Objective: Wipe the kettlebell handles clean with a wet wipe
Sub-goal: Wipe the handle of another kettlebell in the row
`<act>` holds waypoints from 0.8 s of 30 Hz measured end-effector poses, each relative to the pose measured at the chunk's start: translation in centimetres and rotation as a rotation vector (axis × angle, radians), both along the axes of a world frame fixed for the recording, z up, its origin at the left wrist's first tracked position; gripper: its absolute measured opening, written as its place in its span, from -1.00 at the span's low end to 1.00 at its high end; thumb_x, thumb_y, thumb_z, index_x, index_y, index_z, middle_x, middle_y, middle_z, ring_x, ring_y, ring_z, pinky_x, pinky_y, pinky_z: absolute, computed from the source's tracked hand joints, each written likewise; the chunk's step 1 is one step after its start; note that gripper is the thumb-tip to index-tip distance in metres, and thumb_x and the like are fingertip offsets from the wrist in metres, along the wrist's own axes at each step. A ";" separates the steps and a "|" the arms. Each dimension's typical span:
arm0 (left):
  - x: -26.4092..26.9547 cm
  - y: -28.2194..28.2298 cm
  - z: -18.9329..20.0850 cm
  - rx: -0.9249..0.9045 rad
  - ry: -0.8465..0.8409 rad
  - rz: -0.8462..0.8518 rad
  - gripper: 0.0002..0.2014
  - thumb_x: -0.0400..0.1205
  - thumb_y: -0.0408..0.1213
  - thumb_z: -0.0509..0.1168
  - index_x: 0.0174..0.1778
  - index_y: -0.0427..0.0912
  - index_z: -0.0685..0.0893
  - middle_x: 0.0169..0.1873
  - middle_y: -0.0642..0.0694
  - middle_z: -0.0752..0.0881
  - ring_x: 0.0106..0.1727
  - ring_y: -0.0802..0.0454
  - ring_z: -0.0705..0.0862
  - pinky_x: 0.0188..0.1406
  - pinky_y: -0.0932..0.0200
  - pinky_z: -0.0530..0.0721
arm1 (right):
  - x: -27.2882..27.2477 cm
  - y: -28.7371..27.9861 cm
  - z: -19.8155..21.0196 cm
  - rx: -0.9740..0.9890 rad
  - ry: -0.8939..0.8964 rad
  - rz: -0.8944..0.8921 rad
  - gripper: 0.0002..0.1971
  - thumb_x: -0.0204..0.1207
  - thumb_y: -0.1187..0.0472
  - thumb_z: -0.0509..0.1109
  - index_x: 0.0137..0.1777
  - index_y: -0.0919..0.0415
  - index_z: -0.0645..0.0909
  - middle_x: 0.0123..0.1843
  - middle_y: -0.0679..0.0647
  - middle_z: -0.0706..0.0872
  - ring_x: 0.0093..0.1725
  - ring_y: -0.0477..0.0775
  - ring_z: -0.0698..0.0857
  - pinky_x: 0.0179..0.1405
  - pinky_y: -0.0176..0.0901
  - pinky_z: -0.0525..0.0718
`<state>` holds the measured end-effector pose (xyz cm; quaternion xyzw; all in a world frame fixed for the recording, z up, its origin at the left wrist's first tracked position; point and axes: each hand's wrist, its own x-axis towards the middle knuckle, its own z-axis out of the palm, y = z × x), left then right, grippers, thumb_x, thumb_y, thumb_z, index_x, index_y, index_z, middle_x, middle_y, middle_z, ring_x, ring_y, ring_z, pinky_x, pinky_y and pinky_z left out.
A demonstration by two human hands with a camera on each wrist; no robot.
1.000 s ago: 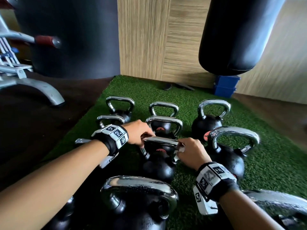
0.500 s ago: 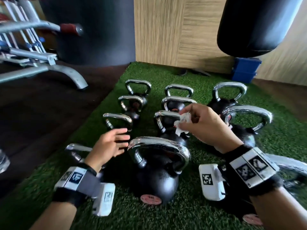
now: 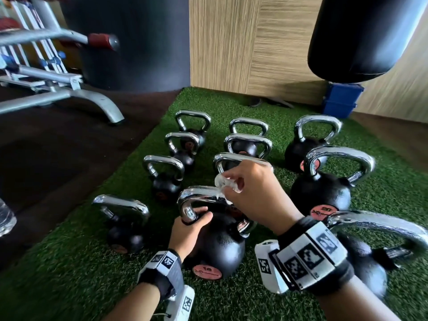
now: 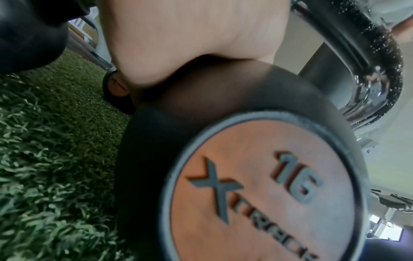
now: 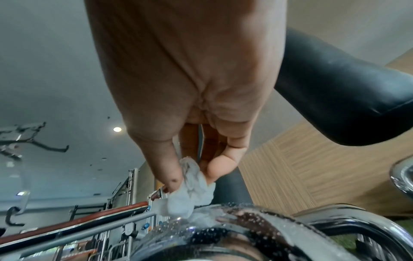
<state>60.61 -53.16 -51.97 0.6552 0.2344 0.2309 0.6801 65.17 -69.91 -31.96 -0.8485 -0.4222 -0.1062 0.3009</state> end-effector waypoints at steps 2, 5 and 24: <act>0.0 0.1 -0.3 0.003 -0.026 0.011 -0.84 0.51 -0.24 0.63 -0.07 0.12 0.91 -0.06 0.14 0.90 0.06 0.33 0.81 -0.07 0.60 0.60 | -0.1 0.8 -0.3 -0.044 -0.004 0.022 -0.86 0.47 0.21 0.54 -0.01 0.06 0.85 -0.25 -0.17 0.58 -0.31 -0.21 0.48 -0.30 -0.44 0.39; -0.1 0.1 -0.1 -0.004 -0.024 -0.003 -0.84 0.51 -0.22 0.62 -0.06 0.13 0.91 -0.06 0.16 0.89 0.03 0.37 0.80 -0.11 0.63 0.59 | -0.1 1.2 -0.9 -0.048 0.048 0.033 -0.90 0.52 0.23 0.53 -0.06 0.21 0.86 -0.28 -0.17 0.44 -0.34 -0.20 0.46 -0.31 -0.63 0.41; -0.7 0.0 0.7 -0.053 0.009 -0.012 -0.82 0.49 -0.16 0.64 -0.01 0.08 0.91 -0.04 0.16 0.89 0.05 0.36 0.80 0.17 0.30 0.62 | -0.2 -6.4 -6.0 0.142 0.068 -0.277 -0.86 0.48 0.15 0.60 -0.15 0.25 0.84 -0.30 0.02 0.69 -0.36 -0.08 0.59 -0.37 -0.51 0.38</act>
